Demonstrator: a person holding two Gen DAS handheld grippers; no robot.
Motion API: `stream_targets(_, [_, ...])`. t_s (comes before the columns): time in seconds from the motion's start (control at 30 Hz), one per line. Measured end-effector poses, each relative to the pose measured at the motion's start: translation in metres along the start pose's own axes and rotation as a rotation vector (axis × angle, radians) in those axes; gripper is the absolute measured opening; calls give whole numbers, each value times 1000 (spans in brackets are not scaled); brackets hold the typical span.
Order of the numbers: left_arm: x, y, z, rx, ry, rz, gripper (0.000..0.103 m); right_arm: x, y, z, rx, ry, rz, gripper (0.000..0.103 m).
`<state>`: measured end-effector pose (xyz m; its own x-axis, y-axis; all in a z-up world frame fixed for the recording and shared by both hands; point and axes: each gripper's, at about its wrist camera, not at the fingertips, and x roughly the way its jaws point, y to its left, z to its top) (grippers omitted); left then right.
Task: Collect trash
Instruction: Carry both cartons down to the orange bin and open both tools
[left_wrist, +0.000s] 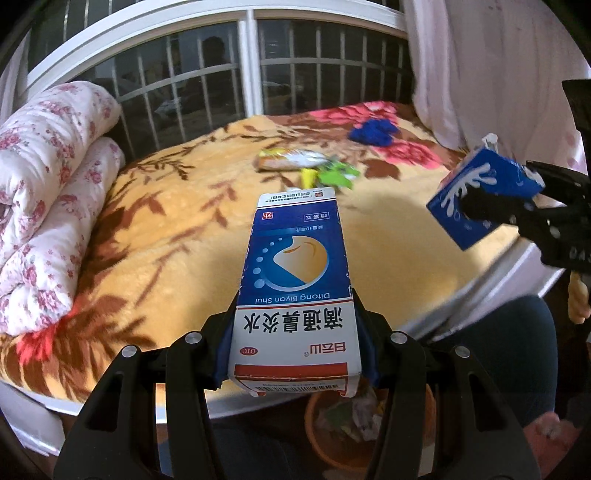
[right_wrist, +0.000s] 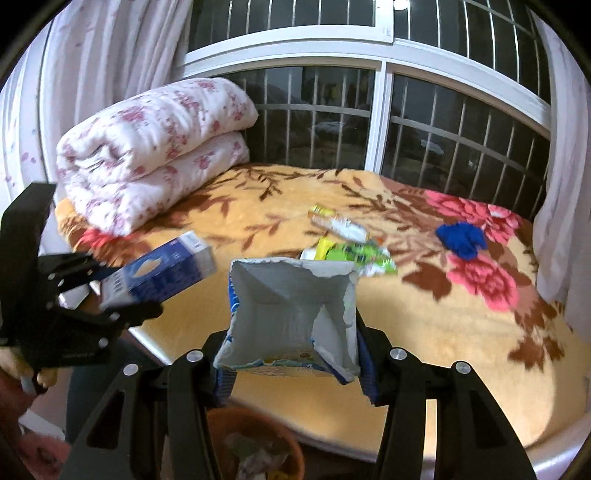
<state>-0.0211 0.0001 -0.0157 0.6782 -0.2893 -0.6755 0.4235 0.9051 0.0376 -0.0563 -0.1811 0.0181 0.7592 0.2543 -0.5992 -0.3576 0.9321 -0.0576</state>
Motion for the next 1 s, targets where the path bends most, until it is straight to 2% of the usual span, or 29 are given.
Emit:
stream_targets(0.3, [7,-28,-46,38,109,-45,51,-13,19,-61,-3,91,32,52])
stream_targets(0.47, [30,-48,-76,101,238,-122,51,0,20,-93,28,175,59,52])
stream_targets(0.63, [57,-69,-102,176,351,-164,52,27,22,-125,47,282,59,52])
stream_targets(0.8, [90,-76,-122,183,483,-159,52,50,20,-149,85,371,78,52])
stream_targets(1.0, [115,-72,-129,182,564,-147,52,72,23,-171,103,471,116,52])
